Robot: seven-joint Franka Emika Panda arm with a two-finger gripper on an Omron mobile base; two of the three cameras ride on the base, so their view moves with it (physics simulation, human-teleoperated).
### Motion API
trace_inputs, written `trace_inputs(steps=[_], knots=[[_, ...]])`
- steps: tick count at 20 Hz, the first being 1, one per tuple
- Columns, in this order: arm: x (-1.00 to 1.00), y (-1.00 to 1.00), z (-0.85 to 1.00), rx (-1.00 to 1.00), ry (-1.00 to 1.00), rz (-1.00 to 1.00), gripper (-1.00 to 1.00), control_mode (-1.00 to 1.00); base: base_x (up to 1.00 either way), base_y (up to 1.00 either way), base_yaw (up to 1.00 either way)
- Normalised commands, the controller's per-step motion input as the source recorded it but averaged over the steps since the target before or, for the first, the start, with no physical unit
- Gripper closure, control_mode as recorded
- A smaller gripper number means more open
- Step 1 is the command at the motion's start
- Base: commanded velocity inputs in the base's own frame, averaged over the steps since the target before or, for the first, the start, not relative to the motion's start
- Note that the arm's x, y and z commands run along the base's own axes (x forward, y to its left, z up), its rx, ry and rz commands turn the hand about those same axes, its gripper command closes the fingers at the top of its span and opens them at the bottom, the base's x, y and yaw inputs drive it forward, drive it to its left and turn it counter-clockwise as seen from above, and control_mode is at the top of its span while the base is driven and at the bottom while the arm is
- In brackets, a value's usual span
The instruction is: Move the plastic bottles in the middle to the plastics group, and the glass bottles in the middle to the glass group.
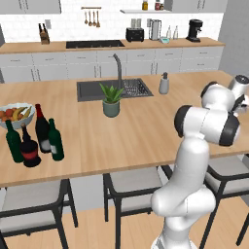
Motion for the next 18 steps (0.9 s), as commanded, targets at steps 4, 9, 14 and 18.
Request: trace_inputs(steps=[4, 9, 14, 18], knots=[[0.00, 0.00, -0.01, 0.00, 0.00, 0.00, 1.00, -1.00, 0.00, 0.00, 0.00], [0.02, 0.00, -0.01, -0.01, 0.03, -0.01, 1.00, -1.00, 0.00, 0.00, 0.00], [0.07, -0.03, -0.13, 0.00, 0.08, 0.00, 1.00, -1.00, 0.00, 0.00, 0.00], [0.10, -0.06, -0.39, 0.00, 0.01, -0.01, 1.00, -1.00, 0.00, 0.00, 0.00]])
